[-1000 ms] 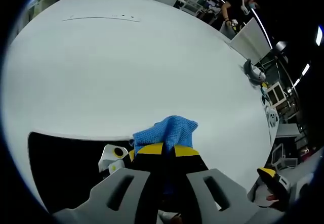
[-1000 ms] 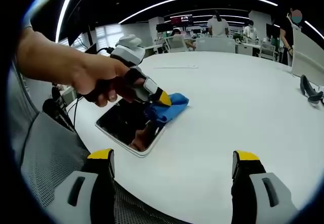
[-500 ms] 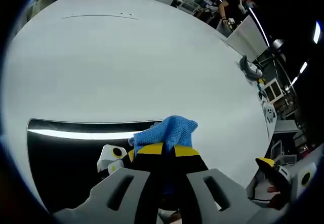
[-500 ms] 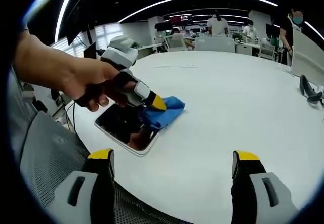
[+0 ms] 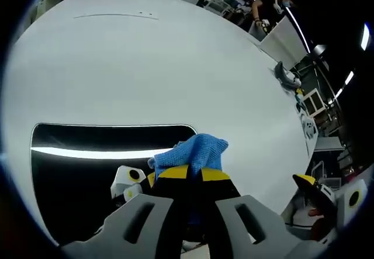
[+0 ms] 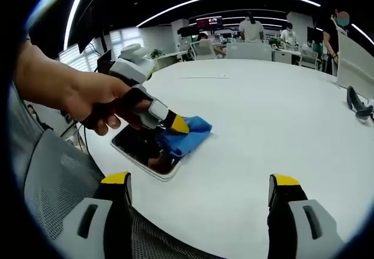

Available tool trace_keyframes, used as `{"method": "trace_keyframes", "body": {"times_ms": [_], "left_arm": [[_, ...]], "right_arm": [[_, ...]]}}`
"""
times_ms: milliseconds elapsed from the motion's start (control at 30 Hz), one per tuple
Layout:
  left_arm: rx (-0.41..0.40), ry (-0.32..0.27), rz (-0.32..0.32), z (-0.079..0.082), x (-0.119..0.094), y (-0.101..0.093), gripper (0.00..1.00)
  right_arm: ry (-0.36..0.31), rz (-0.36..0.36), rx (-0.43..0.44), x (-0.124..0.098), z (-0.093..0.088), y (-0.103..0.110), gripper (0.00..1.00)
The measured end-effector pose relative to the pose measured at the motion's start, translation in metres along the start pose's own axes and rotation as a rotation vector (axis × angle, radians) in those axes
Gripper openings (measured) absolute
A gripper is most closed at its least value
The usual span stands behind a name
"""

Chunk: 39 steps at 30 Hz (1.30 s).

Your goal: Wipe the mirror surface with the cleaning cloth until all visible marks leave the cleaned area.

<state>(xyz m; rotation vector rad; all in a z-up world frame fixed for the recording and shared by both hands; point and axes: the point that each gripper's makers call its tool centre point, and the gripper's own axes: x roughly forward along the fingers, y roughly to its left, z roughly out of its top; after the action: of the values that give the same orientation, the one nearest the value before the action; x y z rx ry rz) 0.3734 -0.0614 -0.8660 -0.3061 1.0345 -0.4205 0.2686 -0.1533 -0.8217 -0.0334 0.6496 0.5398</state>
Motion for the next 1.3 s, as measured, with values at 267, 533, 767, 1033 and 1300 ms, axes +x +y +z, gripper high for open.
{"method": "trace_keyframes", "body": {"times_ms": [267, 533, 767, 1033, 1300], "left_arm": [[0.003, 0.001, -0.001, -0.005, -0.002, -0.001, 0.02], [0.006, 0.006, -0.005, -0.005, -0.002, 0.0, 0.02], [0.0, 0.012, -0.009, -0.005, -0.004, 0.001, 0.02], [0.027, 0.018, 0.001, -0.005, -0.011, 0.013, 0.02], [0.014, 0.02, 0.004, -0.006, -0.022, 0.033, 0.02]], "right_arm": [[-0.023, 0.038, -0.016, 0.0, 0.004, 0.008, 0.98], [-0.014, 0.026, -0.015, 0.0, 0.003, 0.006, 0.98], [-0.005, 0.03, -0.022, 0.0, 0.002, 0.008, 0.98], [-0.021, 0.04, -0.027, -0.001, 0.005, 0.01, 0.98], [-0.093, 0.069, -0.075, -0.002, 0.017, 0.018, 0.98]]}}
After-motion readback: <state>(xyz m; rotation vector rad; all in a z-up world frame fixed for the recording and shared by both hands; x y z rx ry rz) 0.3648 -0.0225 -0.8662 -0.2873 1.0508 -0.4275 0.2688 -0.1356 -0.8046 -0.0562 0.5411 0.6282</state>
